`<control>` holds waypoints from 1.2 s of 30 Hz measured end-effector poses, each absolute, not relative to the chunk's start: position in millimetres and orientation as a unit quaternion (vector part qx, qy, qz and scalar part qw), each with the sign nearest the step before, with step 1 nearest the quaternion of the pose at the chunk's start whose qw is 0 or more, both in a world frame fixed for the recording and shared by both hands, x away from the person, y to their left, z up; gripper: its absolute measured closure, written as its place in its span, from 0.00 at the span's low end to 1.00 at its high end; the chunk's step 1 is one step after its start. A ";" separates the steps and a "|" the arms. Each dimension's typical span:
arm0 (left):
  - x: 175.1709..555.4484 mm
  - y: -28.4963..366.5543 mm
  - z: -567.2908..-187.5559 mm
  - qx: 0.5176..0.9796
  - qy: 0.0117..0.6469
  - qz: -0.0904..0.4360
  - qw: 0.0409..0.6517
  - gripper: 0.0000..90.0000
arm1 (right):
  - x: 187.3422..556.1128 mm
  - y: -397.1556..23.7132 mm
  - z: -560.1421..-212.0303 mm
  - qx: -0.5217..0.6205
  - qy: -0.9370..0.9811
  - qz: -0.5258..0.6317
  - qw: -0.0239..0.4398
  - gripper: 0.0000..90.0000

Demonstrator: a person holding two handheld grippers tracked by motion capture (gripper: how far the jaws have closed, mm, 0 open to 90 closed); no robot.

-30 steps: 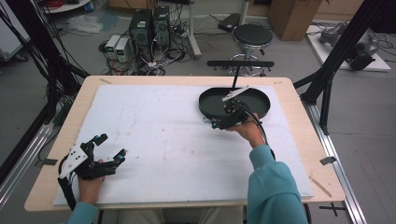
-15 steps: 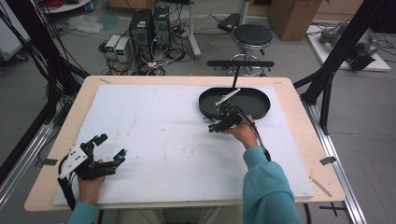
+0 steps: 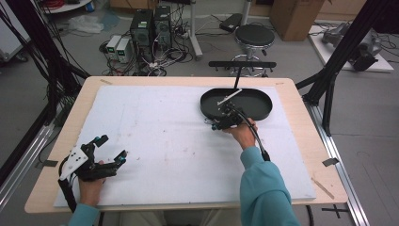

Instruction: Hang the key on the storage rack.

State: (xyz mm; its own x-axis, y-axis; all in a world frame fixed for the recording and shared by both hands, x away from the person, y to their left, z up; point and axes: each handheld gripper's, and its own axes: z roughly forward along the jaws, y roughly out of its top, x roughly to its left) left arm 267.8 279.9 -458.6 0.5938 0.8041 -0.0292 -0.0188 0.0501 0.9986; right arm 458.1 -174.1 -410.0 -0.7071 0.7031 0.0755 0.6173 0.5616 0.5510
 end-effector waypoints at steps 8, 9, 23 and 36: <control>267.9 279.9 -458.6 0.612 0.322 0.316 0.650 0.08 | 461.6 -175.0 -413.7 0.397 0.870 0.283 0.068 0.71; 267.9 279.9 -458.6 0.612 0.322 0.316 0.650 0.08 | 461.6 -175.2 -413.4 0.401 0.868 0.283 0.067 0.73; 268.0 279.8 -458.5 0.612 0.321 0.316 0.650 0.08 | 463.9 -174.2 -416.7 0.428 0.853 0.294 0.059 0.86; 268.0 279.8 -458.5 0.612 0.321 0.316 0.650 0.08 | 465.6 -175.7 -418.3 0.433 0.849 0.296 0.060 0.98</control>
State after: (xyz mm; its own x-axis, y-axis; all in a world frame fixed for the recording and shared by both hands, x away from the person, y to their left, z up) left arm 268.0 279.8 -458.5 0.5934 0.8043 -0.0299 -0.0178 0.0502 0.9986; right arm 465.6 -175.7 -418.3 -0.6178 0.7711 0.1540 0.6994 0.4494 0.5558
